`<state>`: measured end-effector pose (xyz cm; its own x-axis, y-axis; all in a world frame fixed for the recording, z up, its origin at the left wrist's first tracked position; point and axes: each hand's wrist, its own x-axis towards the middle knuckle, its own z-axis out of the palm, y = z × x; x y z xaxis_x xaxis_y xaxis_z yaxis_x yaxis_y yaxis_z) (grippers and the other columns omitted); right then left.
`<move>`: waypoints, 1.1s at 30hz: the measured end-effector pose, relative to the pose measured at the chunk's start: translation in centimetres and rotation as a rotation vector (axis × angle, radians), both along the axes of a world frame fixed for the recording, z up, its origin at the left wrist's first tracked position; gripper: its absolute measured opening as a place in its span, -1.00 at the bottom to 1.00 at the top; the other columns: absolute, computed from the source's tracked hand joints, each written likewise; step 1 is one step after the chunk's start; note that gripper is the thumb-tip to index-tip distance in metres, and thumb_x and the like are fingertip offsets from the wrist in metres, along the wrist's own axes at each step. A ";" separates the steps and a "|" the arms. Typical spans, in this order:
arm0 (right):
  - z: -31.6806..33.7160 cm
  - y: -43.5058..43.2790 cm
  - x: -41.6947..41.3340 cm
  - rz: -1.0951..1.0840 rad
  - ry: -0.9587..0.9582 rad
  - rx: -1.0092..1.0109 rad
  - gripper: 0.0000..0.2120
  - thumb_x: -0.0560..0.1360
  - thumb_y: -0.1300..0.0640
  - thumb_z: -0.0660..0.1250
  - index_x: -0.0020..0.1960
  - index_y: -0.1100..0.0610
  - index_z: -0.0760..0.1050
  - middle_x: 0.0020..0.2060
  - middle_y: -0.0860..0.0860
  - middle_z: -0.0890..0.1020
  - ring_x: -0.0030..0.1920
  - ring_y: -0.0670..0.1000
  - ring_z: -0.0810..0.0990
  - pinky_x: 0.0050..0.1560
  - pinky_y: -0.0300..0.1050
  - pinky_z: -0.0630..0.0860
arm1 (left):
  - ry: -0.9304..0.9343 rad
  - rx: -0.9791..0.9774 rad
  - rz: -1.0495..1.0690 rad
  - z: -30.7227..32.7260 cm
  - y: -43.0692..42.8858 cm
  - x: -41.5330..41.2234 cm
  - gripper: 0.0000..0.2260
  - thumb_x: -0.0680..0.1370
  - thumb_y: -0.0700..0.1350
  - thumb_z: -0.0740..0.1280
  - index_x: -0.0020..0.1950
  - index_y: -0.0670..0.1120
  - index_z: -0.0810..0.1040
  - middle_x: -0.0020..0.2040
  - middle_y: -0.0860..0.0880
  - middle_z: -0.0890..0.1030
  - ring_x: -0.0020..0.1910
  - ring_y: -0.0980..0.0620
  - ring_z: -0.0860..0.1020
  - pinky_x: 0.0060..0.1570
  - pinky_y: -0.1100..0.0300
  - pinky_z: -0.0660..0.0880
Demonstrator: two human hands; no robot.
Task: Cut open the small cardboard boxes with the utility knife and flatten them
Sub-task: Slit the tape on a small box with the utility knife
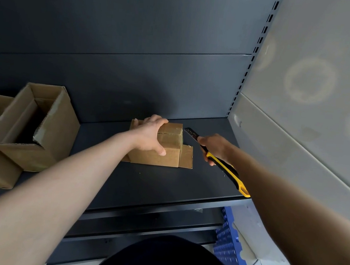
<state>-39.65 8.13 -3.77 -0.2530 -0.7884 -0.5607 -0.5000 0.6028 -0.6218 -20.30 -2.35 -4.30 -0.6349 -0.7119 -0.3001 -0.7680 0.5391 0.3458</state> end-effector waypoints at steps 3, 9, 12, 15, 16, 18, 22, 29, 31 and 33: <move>0.2 -0.2 0.2 0.056 0.048 0.000 -0.68 0.64 0.13 0.08 -0.26 0.17 0.36 -0.40 0.15 0.51 -0.47 0.07 0.48 -0.34 -0.14 0.47 | 0.001 0.023 0.009 0.1 0.1 -0.1 -0.10 0.32 0.12 0.52 0.52 0.06 0.08 0.50 0.06 0.08 0.49 -0.11 0.07 0.45 -0.17 -0.10; 0.5 -0.5 0.1 0.129 0.068 0.029 -0.63 0.65 0.07 0.05 -0.26 0.17 0.39 -0.44 0.12 0.50 -0.49 0.04 0.47 -0.32 -0.15 0.46 | 0.033 0.022 0.019 0.1 0.4 0.0 -0.12 0.32 0.13 0.52 0.52 0.06 0.11 0.50 0.07 0.11 0.49 -0.09 0.08 0.45 -0.16 -0.13; 0.1 -0.5 0.0 0.142 0.052 0.034 -0.58 0.65 0.00 0.05 -0.29 0.19 0.41 -0.51 0.08 0.49 -0.55 0.01 0.45 -0.33 -0.16 0.44 | 0.039 0.026 0.019 0.1 0.5 0.0 -0.11 0.32 0.12 0.53 0.52 0.05 0.12 0.50 0.06 0.12 0.49 -0.08 0.09 0.45 -0.17 -0.14; 0.3 -0.4 -0.6 0.188 0.050 0.059 -0.57 0.63 -0.03 0.08 -0.30 0.20 0.41 -0.54 0.07 0.50 -0.58 0.01 0.44 -0.34 -0.15 0.42 | 0.024 0.021 -0.003 0.3 0.6 0.1 -0.11 0.32 0.11 0.53 0.52 0.05 0.12 0.49 0.06 0.14 0.49 -0.05 0.09 0.45 -0.18 -0.13; 0.5 -0.3 -0.9 0.219 0.066 0.066 -0.58 0.61 -0.02 0.09 -0.31 0.20 0.40 -0.51 0.09 0.51 -0.57 0.02 0.43 -0.33 -0.14 0.42 | 0.018 0.025 -0.009 0.4 0.6 0.1 -0.12 0.32 0.10 0.53 0.52 0.05 0.13 0.49 0.06 0.14 0.49 -0.06 0.09 0.45 -0.17 -0.12; 1.0 -0.3 -1.4 0.265 0.108 0.069 -0.60 0.59 -0.01 0.11 -0.32 0.19 0.40 -0.47 0.13 0.51 -0.55 0.05 0.42 -0.32 -0.13 0.41 | 0.010 0.041 -0.010 0.7 0.7 0.1 -0.13 0.33 0.08 0.52 0.52 0.06 0.13 0.49 0.07 0.14 0.48 -0.06 0.09 0.45 -0.17 -0.11; 1.2 -0.2 -1.3 0.284 0.253 0.009 -0.60 0.57 0.01 0.11 -0.36 0.19 0.37 -0.46 0.13 0.51 -0.54 0.08 0.44 -0.32 -0.15 0.41 | -0.014 0.069 -0.014 1.5 0.8 0.1 -0.16 0.36 0.03 0.52 0.52 0.08 0.12 0.50 0.10 0.12 0.45 -0.13 0.10 0.45 -0.14 -0.03; 1.2 0.2 -1.8 0.304 0.108 0.075 -0.59 0.58 -0.01 0.12 -0.35 0.20 0.39 -0.46 0.14 0.51 -0.53 0.06 0.42 -0.29 -0.12 0.41 | -0.023 0.089 -0.017 1.4 0.7 0.3 -0.17 0.38 0.01 0.51 0.52 0.12 0.11 0.51 0.13 0.08 0.47 -0.20 0.03 0.45 -0.13 -0.03; 1.4 0.0 -2.5 0.267 0.114 0.067 -0.60 0.57 -0.02 0.13 -0.32 0.22 0.41 -0.45 0.16 0.52 -0.53 0.07 0.43 -0.29 -0.13 0.42 | 0.014 0.159 0.023 1.4 0.2 0.7 -0.23 0.41 0.08 0.47 0.51 0.15 0.13 0.51 0.18 0.09 0.48 -0.25 -0.01 0.45 -0.13 -0.01; 1.1 0.0 -3.2 0.168 0.113 0.010 -0.59 0.58 -0.05 0.13 -0.30 0.22 0.41 -0.45 0.16 0.51 -0.53 0.06 0.44 -0.32 -0.14 0.43 | 0.074 0.183 0.053 1.3 -0.2 0.9 -0.37 0.48 0.12 0.38 0.49 0.17 0.20 0.50 0.16 0.13 0.48 -0.22 0.03 0.45 -0.11 -0.01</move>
<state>-42.85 8.18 -2.66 -0.1802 -0.8193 -0.5443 -0.6599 0.5110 -0.5508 -19.36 -2.57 -3.00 -0.6229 -0.6831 -0.3813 -0.7627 0.4217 0.4904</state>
